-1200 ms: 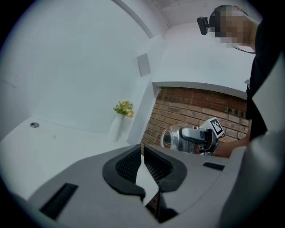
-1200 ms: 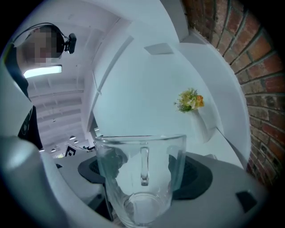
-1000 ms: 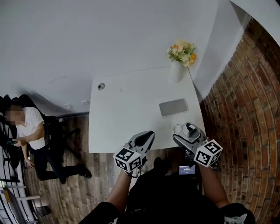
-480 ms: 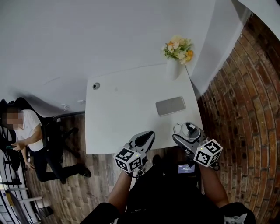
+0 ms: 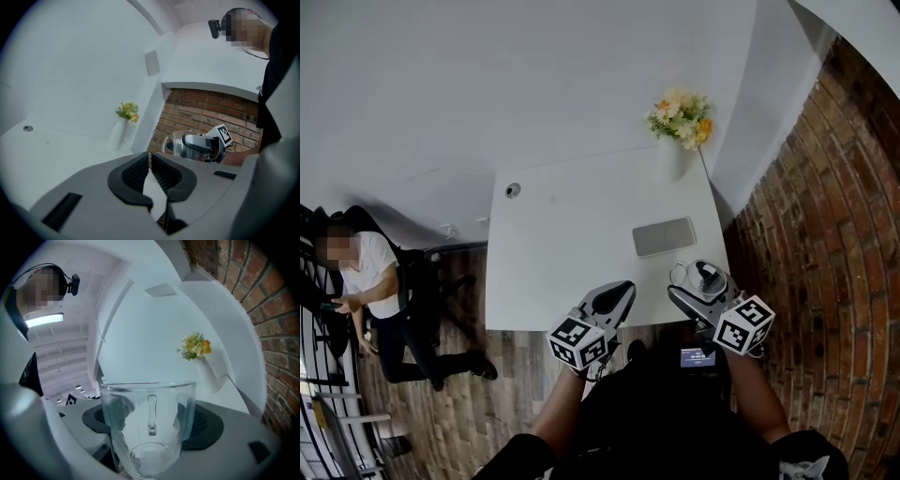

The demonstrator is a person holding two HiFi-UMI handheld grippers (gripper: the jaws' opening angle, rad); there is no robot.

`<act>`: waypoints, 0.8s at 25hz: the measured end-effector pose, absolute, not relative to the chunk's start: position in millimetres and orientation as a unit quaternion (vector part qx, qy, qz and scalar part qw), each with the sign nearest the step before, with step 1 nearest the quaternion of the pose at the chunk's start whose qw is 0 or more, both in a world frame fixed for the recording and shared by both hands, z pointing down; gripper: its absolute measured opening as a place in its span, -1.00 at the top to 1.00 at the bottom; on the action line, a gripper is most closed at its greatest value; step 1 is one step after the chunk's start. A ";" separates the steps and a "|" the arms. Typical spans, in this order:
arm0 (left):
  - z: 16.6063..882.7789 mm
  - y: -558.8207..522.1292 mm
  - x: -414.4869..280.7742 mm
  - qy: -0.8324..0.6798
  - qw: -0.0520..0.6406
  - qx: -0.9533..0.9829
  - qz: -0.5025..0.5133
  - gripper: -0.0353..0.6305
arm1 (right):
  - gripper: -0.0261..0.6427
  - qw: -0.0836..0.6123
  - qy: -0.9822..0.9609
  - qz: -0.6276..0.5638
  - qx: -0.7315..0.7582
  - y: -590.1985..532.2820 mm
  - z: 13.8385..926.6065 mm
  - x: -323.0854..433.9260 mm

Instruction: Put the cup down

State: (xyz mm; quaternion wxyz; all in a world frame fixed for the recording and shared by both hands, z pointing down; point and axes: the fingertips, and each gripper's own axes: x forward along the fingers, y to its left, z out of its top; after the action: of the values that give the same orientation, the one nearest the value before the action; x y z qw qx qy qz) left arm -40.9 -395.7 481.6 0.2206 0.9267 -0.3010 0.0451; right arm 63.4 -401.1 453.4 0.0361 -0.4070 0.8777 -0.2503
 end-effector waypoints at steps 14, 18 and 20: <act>472.8 -389.1 -38.3 -0.303 0.205 0.929 0.050 0.81 | -0.32 0.047 0.879 -0.246 -0.406 -401.0 448.9 65.6; 469.3 -386.1 -37.7 -0.303 0.202 0.930 0.049 0.81 | -0.32 0.043 0.881 -0.243 -0.404 -400.1 446.5 65.3; 466.9 -386.5 -37.4 -0.304 0.199 0.930 0.047 0.81 | -0.32 0.040 0.883 -0.239 -0.402 -401.7 444.8 66.3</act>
State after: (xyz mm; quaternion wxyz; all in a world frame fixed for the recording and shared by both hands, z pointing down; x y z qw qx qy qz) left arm -37.4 -386.5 466.9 0.1994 0.9303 -0.3042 0.0471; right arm 66.3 -401.7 444.8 0.0397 -0.4023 0.8829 -0.2389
